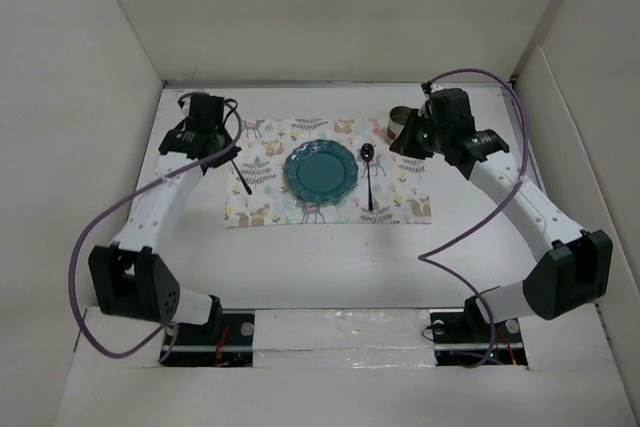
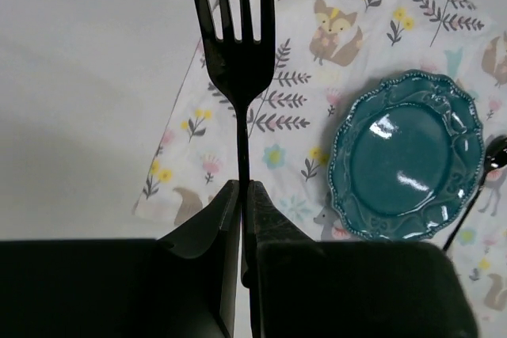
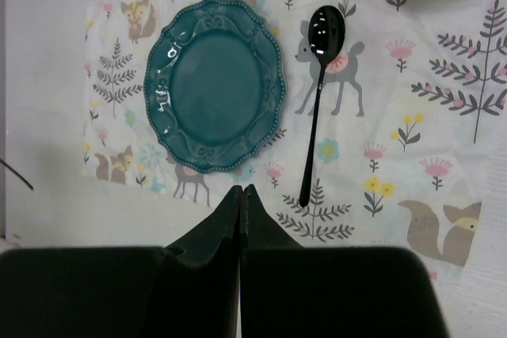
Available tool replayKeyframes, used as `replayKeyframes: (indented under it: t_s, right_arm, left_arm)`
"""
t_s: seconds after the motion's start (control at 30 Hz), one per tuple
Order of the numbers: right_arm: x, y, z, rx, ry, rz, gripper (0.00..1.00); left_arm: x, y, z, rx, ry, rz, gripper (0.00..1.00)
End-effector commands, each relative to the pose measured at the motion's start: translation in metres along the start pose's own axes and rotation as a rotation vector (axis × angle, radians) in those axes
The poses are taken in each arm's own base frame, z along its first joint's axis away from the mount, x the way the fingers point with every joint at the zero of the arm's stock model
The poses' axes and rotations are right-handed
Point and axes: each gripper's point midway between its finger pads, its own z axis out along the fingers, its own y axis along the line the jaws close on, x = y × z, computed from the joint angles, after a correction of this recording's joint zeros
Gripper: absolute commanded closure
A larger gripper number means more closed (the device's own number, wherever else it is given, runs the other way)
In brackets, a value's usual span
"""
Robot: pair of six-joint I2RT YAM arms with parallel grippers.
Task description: Set the dinner table for one person
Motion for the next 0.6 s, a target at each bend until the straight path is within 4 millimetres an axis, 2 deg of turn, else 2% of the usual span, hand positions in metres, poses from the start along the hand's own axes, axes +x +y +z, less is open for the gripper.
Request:
replayKeyframes:
  t_s: [0.0, 0.07, 0.1, 0.13, 0.17, 0.27, 0.37, 0.57]
  right_arm:
    - [-0.013, 0.019, -0.026, -0.048, -0.098, -0.034, 1.00]
    - [-0.013, 0.019, -0.034, -0.051, -0.124, -0.026, 1.00]
    - [-0.010, 0.017, -0.036, -0.047, -0.120, -0.025, 0.98]
    - [-0.008, 0.016, -0.037, -0.040, -0.117, -0.024, 0.92]
    - [-0.004, 0.011, -0.039, -0.023, -0.107, -0.023, 0.78]
    - [0.007, 0.003, -0.041, 0.008, -0.081, -0.020, 0.59]
    - [0.014, -0.002, -0.043, 0.020, -0.068, -0.014, 0.54]
    - [0.033, -0.014, -0.039, 0.051, -0.032, 0.009, 0.53]
  left_arm:
    - [-0.013, -0.031, 0.020, 0.024, -0.017, 0.296, 1.00]
    - [-0.005, -0.036, 0.037, -0.018, 0.037, 0.425, 1.00]
    - [-0.003, -0.036, 0.055, -0.084, 0.054, 0.473, 1.00]
    - [0.007, -0.043, 0.060, -0.088, 0.074, 0.534, 1.00]
    - [0.011, -0.046, 0.065, -0.095, 0.087, 0.567, 1.00]
    - [0.024, -0.058, 0.081, -0.071, 0.116, 0.599, 1.00]
    - [0.030, -0.063, 0.091, -0.047, 0.130, 0.597, 1.00]
    - [0.047, -0.066, 0.112, -0.062, 0.172, 0.588, 1.00]
